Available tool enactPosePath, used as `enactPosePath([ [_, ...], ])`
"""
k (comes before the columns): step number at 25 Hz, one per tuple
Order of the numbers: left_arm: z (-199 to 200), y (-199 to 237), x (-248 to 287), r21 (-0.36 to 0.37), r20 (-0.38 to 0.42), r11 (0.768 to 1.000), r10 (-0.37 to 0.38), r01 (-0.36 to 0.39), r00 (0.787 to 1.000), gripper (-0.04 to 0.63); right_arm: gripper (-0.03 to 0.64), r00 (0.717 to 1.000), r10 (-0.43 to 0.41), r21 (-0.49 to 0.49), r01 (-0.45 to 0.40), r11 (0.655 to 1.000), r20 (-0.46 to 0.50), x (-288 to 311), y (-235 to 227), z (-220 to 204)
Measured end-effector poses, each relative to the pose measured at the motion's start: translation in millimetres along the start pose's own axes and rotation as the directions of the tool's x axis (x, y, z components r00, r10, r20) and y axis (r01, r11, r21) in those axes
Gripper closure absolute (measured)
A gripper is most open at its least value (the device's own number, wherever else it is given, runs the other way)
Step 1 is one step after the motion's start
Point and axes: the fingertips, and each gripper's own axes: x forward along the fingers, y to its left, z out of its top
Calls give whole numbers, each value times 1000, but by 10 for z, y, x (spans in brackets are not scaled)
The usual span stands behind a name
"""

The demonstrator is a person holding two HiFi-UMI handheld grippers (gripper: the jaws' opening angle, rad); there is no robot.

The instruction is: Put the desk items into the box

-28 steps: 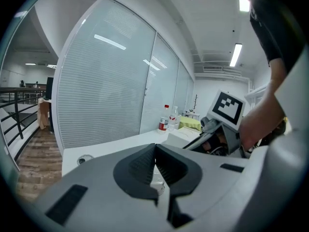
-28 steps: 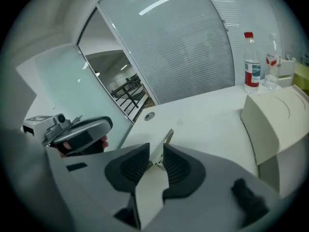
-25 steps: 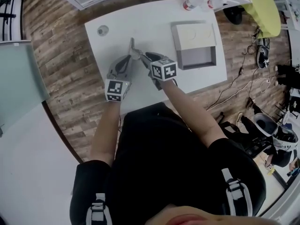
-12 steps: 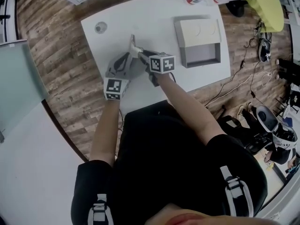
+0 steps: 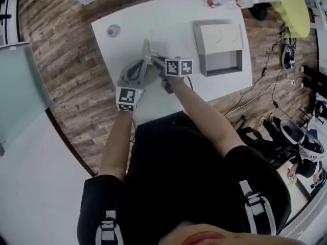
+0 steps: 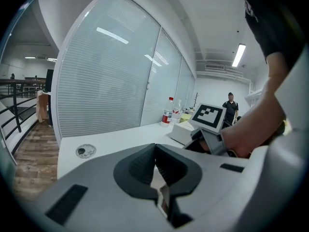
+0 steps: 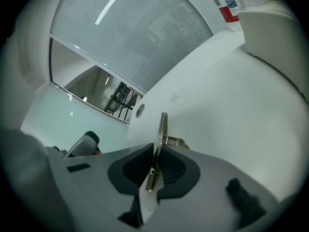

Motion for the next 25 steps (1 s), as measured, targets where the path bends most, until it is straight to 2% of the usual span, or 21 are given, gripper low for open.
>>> enactPosePath([
  [3, 47, 23, 0, 0, 11, 1000, -6, 6, 1000, 583, 594, 1000, 25, -12, -25, 1000, 4, -13, 109, 61],
  [9, 106, 26, -68, 4, 29, 1000, -15, 15, 999, 583, 600, 1000, -4, -224, 2, 975, -6, -157, 386, 104],
  [14, 275, -50, -102, 22, 58, 999, -34, 32, 998, 583, 600, 1000, 4, -259, 2, 966, 23, -421, 526, 188],
  [19, 419, -286, -147, 47, 70, 998, -51, 48, 996, 583, 600, 996, -9, -328, 36, 944, 84, -827, 554, 232],
  [25, 607, -775, -121, 88, 78, 994, -73, 66, 994, 583, 600, 990, 0, -398, 57, 915, 142, -1399, 529, 195],
])
